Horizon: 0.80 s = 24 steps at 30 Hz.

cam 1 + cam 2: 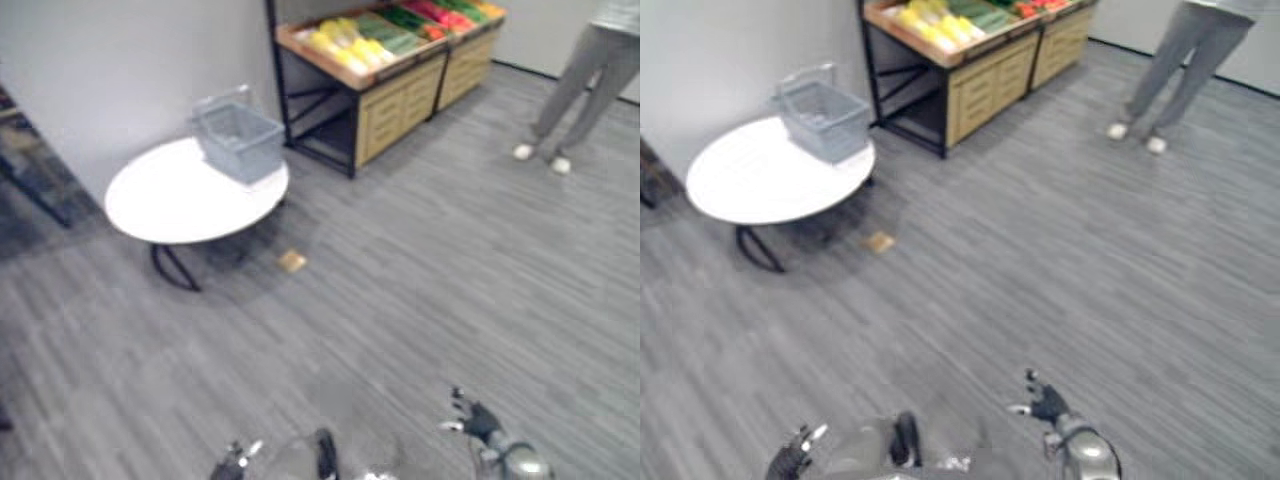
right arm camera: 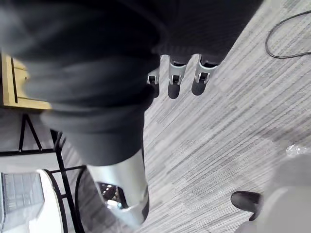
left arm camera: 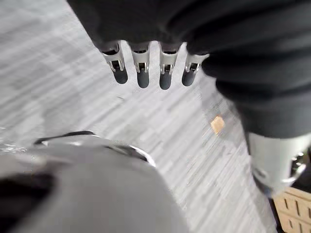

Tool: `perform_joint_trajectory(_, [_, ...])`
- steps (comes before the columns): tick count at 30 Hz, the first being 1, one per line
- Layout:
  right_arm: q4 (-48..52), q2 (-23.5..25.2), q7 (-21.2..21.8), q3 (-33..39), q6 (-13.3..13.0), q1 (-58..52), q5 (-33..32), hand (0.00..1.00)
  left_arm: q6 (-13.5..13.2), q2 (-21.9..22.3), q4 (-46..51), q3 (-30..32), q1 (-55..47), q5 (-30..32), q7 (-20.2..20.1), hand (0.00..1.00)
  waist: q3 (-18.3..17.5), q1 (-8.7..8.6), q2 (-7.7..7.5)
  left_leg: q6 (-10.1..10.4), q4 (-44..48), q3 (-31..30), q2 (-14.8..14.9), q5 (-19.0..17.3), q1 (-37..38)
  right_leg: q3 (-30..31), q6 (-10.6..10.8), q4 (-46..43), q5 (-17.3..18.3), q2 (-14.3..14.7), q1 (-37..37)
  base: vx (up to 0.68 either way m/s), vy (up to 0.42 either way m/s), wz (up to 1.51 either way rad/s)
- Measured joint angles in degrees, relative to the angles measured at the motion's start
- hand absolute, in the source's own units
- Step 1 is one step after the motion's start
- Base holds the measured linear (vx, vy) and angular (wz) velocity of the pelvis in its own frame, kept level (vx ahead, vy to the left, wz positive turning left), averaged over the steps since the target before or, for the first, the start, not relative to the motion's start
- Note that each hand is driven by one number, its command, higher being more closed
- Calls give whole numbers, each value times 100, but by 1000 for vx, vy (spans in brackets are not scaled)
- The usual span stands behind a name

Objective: Pick vegetable in the basket

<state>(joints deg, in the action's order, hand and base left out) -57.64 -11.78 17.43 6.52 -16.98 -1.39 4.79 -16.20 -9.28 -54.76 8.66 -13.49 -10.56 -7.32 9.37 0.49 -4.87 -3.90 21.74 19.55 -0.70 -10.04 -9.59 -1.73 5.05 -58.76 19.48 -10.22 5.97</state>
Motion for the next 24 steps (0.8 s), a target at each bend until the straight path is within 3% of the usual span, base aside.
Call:
perform_joint_trajectory(3, [79, -90, -226, -34, -141, 6, 149, 0, -149, -9, 89, -218, 95, -54, 9, 0, 68, -99, 314, 12, -729, -216, 36, -128, 1110, -532, -18, 690, 56, 139, 133, 424, 159, 18])
perform_joint_trajectory(5, [422, -189, -352, -32, -228, 8, 146, 0, -143, -149, 291, -221, 428, -158, -6, 0, 109, -190, 439, 54, -1003, -726, 126, -219, 1396, -701, 82, 2384, -100, 476, 704, 532, 88, 100])
perform_joint_trajectory(6, [524, -222, -387, -33, -223, 9, 143, 0, -102, -182, 323, -221, 505, -236, -16, 0, 142, -184, 439, 67, -1002, -844, 136, -270, 1436, -699, 89, 2863, -253, 527, 819, 450, 27, 105])
perform_joint_trajectory(8, [926, -306, -575, -21, -184, 34, 142, 0, 86, -289, 342, -153, 603, -290, -21, 0, 220, -150, 303, 199, -945, -1232, 34, -493, 1673, -437, 202, 4784, -1155, 559, 892, 463, -56, 106])
perform_joint_trajectory(10, [1193, -343, -843, -3, -56, 152, 148, 0, 149, -300, 366, -5, 447, -289, -8, 0, 272, -68, 178, 292, -669, -1516, -38, -951, 1973, -219, 175, 5012, -1433, 484, 880, 696, -206, 94])
perform_joint_trajectory(11, [1425, -497, -897, 6, 47, 329, 138, 0, 152, -154, 495, 174, 129, -291, 30, 0, 240, 25, 297, 431, -377, -1579, 111, -1378, 2195, -181, -20, 4701, -1699, 573, 822, 748, -245, 69])
perform_joint_trajectory(12, [1568, -574, -935, -1, 63, 414, 134, 0, 147, -102, 499, 254, 30, -345, 27, 0, 233, 89, 300, 507, 115, -1553, 129, -1411, 2140, -300, -24, 4428, -1774, 514, 838, 868, -307, 80])
perform_joint_trajectory(13, [1862, -717, -995, -29, 166, 579, 137, 0, 152, 8, 504, 300, -36, -530, 4, 0, 298, 62, 386, 734, 1823, -1359, 372, -1099, 1417, -522, -74, 4052, -1827, 455, 785, 542, -214, 71])
perform_joint_trajectory(14, [1993, -811, -1012, -32, 190, 627, 138, 0, 165, 86, 504, 295, -78, -605, -7, 0, 329, 84, 533, 704, 2669, -1299, 581, -703, 1072, -636, -149, 4060, -1871, 511, 621, 605, -274, 72])
perform_joint_trajectory(15, [2205, -916, -1028, -64, 287, 734, 166, 0, 189, 268, 503, 341, -218, -690, -47, 0, 354, 197, 812, 575, 3691, -1135, 1087, 471, 627, -747, -328, 4183, -1702, 713, 213, 602, -213, 32])
perform_joint_trajectory(16, [2313, -879, -1081, -149, 311, 941, 262, 0, 250, 366, 499, 369, -370, -686, -92, 0, 396, 273, 877, 537, 4114, -1008, 1359, 1007, 433, -735, -408, 4435, -1573, 806, -252, 616, -169, 13])
perform_joint_trajectory(17, [2311, -849, -1096, -203, 318, 1086, 295, 0, 288, 378, 490, 352, -387, -671, -128, 0, 400, 301, 869, 499, 4153, -929, 1379, 665, 323, -727, -464, 4533, -1526, 799, -409, 693, -159, -3])
perform_joint_trajectory(19, [2084, -873, -1096, -469, 381, 1868, 433, 0, 302, 400, 494, 318, -320, -652, -260, 0, 465, 397, 725, 557, 3161, -523, 1069, -186, -144, -692, -495, 4940, -1352, 629, -883, 580, -132, -5])
perform_joint_trajectory(20, [1948, -895, -1096, -506, 400, 2098, 470, 0, 301, 402, 493, 305, -269, -656, -268, 0, 487, 435, 689, 567, 2603, -393, 942, -230, -194, -682, -492, 5035, -1315, 581, -987, 407, -55, -8])
perform_joint_trajectory(21, [1706, -973, -1099, -561, 425, 2516, 601, 0, 295, 411, 492, 284, -189, -664, -273, 0, 499, 478, 674, 613, 1311, -17, 758, -170, -237, -747, -453, 5194, -1255, 533, -1190, 624, -31, 4])
perform_joint_trajectory(22, [1589, -1111, -1099, -649, 436, 2798, 644, 0, 282, 418, 498, 230, -166, -665, -270, 0, 480, 477, 722, 543, -116, 537, 665, 303, -168, -828, -334, 5255, -1178, 558, -1393, 417, -5, 12])
perform_joint_trajectory(24, [1596, -1290, -1098, -663, 472, 2979, 650, 0, 252, 421, 491, 177, -172, -666, -259, 0, 479, 496, 838, 559, -1344, 1013, 580, 1079, -108, -900, -172, 5231, -825, 698, -1736, 563, 80, 11])
